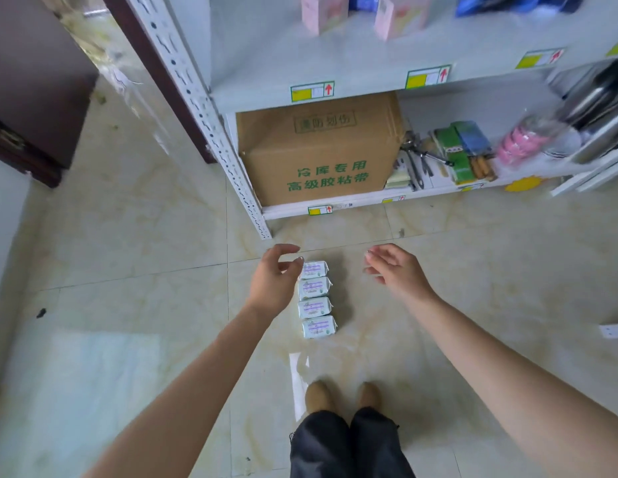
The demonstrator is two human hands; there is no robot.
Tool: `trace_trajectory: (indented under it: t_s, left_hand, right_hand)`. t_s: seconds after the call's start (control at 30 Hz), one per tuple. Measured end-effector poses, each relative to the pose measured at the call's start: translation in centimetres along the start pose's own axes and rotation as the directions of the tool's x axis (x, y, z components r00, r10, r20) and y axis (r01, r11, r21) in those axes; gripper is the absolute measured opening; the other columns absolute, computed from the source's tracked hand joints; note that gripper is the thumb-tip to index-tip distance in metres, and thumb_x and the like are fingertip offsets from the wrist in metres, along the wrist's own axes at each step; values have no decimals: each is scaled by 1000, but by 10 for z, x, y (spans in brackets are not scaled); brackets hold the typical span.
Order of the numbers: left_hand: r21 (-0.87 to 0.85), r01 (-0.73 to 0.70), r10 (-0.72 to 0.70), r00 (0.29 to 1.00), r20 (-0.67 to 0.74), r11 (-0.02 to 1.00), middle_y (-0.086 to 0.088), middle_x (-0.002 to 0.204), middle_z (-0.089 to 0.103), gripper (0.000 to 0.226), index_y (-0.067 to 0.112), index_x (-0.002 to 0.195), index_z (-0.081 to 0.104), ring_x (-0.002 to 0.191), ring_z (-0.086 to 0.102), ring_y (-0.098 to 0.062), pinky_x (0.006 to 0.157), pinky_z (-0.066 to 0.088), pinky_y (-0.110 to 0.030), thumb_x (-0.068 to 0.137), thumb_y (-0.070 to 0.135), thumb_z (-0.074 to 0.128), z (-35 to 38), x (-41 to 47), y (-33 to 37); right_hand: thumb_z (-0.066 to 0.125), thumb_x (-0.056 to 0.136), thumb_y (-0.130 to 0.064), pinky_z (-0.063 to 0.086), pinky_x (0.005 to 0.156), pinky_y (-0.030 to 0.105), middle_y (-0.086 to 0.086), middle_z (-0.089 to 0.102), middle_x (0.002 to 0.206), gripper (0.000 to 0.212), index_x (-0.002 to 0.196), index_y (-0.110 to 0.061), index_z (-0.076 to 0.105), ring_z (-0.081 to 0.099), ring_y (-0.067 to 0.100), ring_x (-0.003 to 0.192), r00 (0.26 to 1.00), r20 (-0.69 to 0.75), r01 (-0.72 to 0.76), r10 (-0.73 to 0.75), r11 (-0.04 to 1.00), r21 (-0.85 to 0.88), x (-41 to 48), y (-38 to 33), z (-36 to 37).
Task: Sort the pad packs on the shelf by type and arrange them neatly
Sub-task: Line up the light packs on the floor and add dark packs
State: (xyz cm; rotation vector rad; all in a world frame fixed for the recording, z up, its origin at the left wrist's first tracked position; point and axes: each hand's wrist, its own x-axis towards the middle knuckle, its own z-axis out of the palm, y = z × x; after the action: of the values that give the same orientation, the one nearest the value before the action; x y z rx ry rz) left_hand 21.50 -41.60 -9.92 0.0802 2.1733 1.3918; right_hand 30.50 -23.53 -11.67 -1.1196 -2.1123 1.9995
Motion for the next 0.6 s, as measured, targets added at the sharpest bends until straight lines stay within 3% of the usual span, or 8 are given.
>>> trace_trajectory:
  t_s: [0.1,0.2,0.33,0.4,0.47,0.5,0.6]
  left_hand:
    - [15,-80,81,997,-5,997,-8,111,60,11,27,96,54,86,57,-15,74,48,-26,92,18,54,-6,-8,43]
    - [1,-129,129,992,-3,992,-2,89,60,10,19,101,55,72,54,-17,69,44,-26,92,16,54,-8,-19,80]
    - [5,-245,245,969,13,969,-9,110,61,10,21,99,55,82,57,-19,71,53,-34,91,16,55,0,-28,128]
    - [10,-292,292,956,36,956,-11,106,61,9,23,97,55,83,57,-20,70,53,-26,91,16,54,9,-30,149]
    - [10,-319,318,946,63,948,-9,97,61,9,24,97,54,77,56,-22,52,45,-13,92,17,53,19,-32,169]
    - [11,-332,331,941,76,943,-8,94,61,9,24,98,55,75,55,-22,50,43,-13,92,18,53,25,-32,179]
    - [22,-368,364,926,99,930,-6,94,62,12,22,102,55,77,57,-20,63,48,-24,91,19,53,48,-31,212]
  right_hand:
    - [58,89,-20,43,71,21,-2,65,87,12,79,-27,57,65,15,75,999,-19,50,-50,999,-3,-15,-35,-11]
    - [58,90,-20,43,65,17,-3,64,90,11,80,-26,56,64,12,73,995,-16,96,-96,995,17,-31,-69,-21]
    - [58,89,-22,43,63,18,-2,64,93,3,89,-20,58,65,14,76,984,-36,176,-175,984,1,-46,-104,-46]
    - [58,90,-23,43,64,18,-1,65,94,2,90,-21,58,64,13,77,977,-48,209,-209,978,-15,-50,-117,-62]
    - [57,90,-22,43,63,17,1,64,95,5,93,-18,59,63,14,76,970,-68,233,-233,972,-3,-52,-128,-78]
    - [57,90,-22,43,63,17,1,64,95,6,94,-17,59,63,14,75,966,-82,247,-245,969,6,-52,-134,-87]
    - [57,90,-22,44,65,18,-4,65,89,5,85,-22,58,63,7,73,954,-114,283,-278,958,35,-52,-150,-121]
